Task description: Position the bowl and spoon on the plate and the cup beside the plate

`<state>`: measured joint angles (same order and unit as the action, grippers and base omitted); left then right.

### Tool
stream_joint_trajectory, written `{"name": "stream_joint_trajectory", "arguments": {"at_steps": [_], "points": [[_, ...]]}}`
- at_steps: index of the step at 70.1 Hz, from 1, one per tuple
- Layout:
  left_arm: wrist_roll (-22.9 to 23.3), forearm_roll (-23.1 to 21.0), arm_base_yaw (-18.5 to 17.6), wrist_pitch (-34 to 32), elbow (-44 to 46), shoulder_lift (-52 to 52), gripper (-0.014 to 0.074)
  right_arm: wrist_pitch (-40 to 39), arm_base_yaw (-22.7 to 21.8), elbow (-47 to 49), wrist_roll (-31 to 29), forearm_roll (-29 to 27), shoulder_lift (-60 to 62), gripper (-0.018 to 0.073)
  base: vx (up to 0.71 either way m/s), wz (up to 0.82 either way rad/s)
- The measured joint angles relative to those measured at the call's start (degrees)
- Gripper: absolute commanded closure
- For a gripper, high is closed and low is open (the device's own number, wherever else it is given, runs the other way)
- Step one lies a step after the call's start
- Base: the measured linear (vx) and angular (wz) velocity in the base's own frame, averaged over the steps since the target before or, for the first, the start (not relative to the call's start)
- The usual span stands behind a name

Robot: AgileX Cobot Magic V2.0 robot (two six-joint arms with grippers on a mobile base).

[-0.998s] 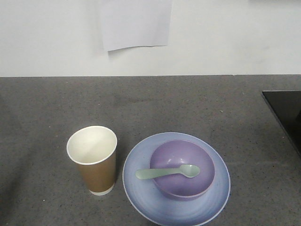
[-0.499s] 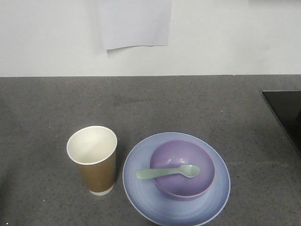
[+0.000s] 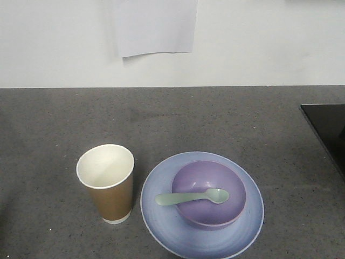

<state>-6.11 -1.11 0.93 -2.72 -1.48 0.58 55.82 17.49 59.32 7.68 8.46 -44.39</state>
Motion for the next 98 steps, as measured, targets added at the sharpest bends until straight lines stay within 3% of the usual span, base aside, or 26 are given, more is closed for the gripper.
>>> {"name": "stream_joint_trajectory", "arguments": {"at_steps": [32, 54, 61, 89, 98], "points": [[0.0, 0.0, 0.0, 0.0, 0.0, 0.0, 0.0604, 0.0, 0.0, 0.0, 0.0, 0.1, 0.1, 0.057, 0.0, 0.0], [0.0, 0.0, 0.0, 0.1, 0.0, 0.0, 0.0604, -1.8, 0.0, -1.5, -0.2, 4.1, 6.3, 0.057, 0.0, 0.0], [0.0, 0.0, 0.0, 0.1, 0.0, 0.0, 0.0604, -8.3, 0.0, -8.0, -0.5, 4.4, 10.3, 0.057, 0.0, 0.0], [0.0, 0.0, 0.0, 0.1, 0.0, 0.0, 0.0603, -50.6, -0.1, -44.5, -8.0, 0.2, 28.7, 0.057, 0.0, 0.0], [0.0, 0.0, 0.0, 0.1, 0.0, 0.0, 0.0603, -56.8, -4.0, -53.3, -8.5, -3.1, 33.8, 0.057, 0.0, 0.0]]}}
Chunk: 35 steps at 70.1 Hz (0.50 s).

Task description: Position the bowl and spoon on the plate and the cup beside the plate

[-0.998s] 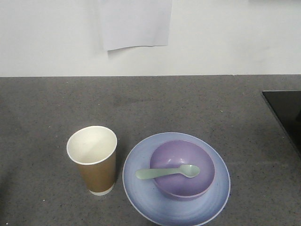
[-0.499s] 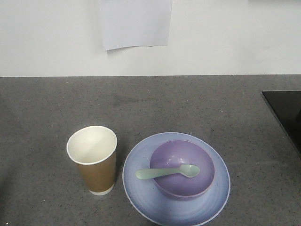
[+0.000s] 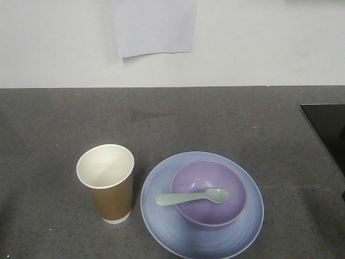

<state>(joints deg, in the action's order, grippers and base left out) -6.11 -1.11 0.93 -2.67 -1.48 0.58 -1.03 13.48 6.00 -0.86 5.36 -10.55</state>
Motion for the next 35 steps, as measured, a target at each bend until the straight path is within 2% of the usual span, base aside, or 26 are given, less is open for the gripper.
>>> {"name": "stream_joint_trajectory", "arguments": {"at_steps": [10, 15, 35], "points": [[0.0, 0.0, 0.0, 0.0, 0.0, 0.0, 0.0603, -1.4, -6.9, -6.7, 0.1, -4.4, 5.6, 0.057, 0.0, 0.0], [0.0, 0.0, 0.0, 0.0, 0.0, 0.0, 0.0604, -0.5, -8.8, -7.5, 0.9, -5.0, 8.9, 0.057, 0.0, 0.0], [0.0, 0.0, 0.0, 0.1, 0.0, 0.0, 0.0604, 4.1, -9.5, -7.6, 0.9, -5.0, 11.2, 0.057, 0.0, 0.0]]}}
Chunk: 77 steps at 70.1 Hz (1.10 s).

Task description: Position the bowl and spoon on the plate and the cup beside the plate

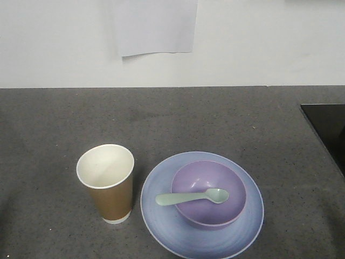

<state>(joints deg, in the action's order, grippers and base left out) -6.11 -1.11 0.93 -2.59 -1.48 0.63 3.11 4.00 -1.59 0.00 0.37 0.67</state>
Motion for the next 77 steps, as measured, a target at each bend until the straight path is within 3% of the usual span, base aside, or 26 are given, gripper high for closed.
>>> {"name": "stream_joint_trajectory", "arguments": {"at_steps": [77], "points": [[0.0, 0.0, 0.0, 0.0, 0.0, 0.0, 0.0604, 0.6, 0.0, 0.0, 0.0, 0.0, 0.0, 0.057, 0.0, 0.0]]}}
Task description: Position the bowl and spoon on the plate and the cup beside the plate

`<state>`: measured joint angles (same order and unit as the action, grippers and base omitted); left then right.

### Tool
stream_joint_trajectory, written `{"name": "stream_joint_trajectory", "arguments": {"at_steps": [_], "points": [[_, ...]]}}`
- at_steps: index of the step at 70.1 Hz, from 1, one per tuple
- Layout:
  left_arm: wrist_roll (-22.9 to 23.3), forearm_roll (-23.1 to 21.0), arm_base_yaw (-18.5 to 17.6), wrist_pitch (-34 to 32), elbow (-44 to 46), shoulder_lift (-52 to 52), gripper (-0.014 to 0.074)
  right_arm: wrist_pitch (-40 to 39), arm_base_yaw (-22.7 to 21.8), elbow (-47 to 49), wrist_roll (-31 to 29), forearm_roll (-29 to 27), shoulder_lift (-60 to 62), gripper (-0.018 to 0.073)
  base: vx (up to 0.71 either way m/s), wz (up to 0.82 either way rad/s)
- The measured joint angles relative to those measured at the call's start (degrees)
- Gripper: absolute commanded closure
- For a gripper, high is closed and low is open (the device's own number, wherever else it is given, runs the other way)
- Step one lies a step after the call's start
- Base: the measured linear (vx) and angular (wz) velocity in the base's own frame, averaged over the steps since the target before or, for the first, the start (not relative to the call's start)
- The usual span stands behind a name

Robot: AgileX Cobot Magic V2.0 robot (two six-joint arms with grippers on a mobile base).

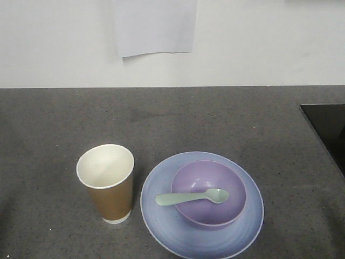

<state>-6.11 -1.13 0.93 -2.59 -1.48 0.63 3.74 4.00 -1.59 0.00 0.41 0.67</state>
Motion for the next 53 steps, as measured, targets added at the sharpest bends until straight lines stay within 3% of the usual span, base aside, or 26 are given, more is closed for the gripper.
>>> {"name": "stream_joint_trajectory", "arguments": {"at_steps": [53], "points": [[0.0, 0.0, 0.0, 0.0, 0.0, 0.0, 0.0604, 0.0, 0.0, 0.0, 0.0, 0.0, 0.0, 0.057, 0.0, 0.0]]}}
